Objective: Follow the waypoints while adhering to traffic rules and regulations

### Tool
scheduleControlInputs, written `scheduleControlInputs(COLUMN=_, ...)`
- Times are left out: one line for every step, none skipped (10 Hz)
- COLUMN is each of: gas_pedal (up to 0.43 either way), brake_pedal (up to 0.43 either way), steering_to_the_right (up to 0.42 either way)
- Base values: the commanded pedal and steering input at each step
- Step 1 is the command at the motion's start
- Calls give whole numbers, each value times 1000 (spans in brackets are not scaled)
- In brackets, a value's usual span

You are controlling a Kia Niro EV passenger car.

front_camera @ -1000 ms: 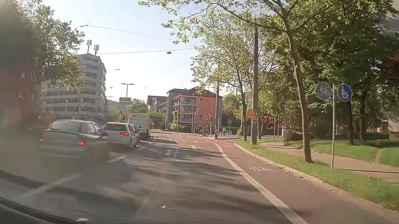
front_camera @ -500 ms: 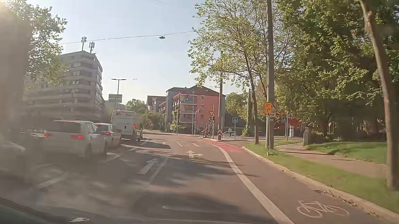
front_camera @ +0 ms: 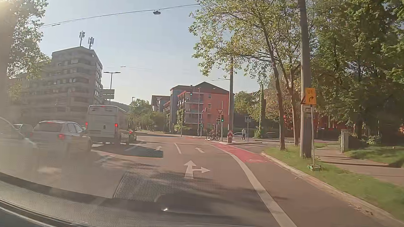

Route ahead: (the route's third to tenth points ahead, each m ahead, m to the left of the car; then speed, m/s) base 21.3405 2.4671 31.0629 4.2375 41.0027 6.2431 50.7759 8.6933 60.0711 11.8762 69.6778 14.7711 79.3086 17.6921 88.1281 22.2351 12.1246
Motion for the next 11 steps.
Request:
scheduleControlInputs(gas_pedal=118, brake_pedal=0, steering_to_the_right=-16)
scheduleControlInputs(gas_pedal=118, brake_pedal=0, steering_to_the_right=-16)
scheduleControlInputs(gas_pedal=118, brake_pedal=0, steering_to_the_right=-16)
scheduleControlInputs(gas_pedal=118, brake_pedal=0, steering_to_the_right=-19)
scheduleControlInputs(gas_pedal=118, brake_pedal=0, steering_to_the_right=-20)
scheduleControlInputs(gas_pedal=118, brake_pedal=0, steering_to_the_right=-23)
scheduleControlInputs(gas_pedal=118, brake_pedal=0, steering_to_the_right=-24)
scheduleControlInputs(gas_pedal=118, brake_pedal=0, steering_to_the_right=-27)
scheduleControlInputs(gas_pedal=118, brake_pedal=0, steering_to_the_right=-30)
scheduleControlInputs(gas_pedal=118, brake_pedal=0, steering_to_the_right=-31)
scheduleControlInputs(gas_pedal=118, brake_pedal=0, steering_to_the_right=-33)
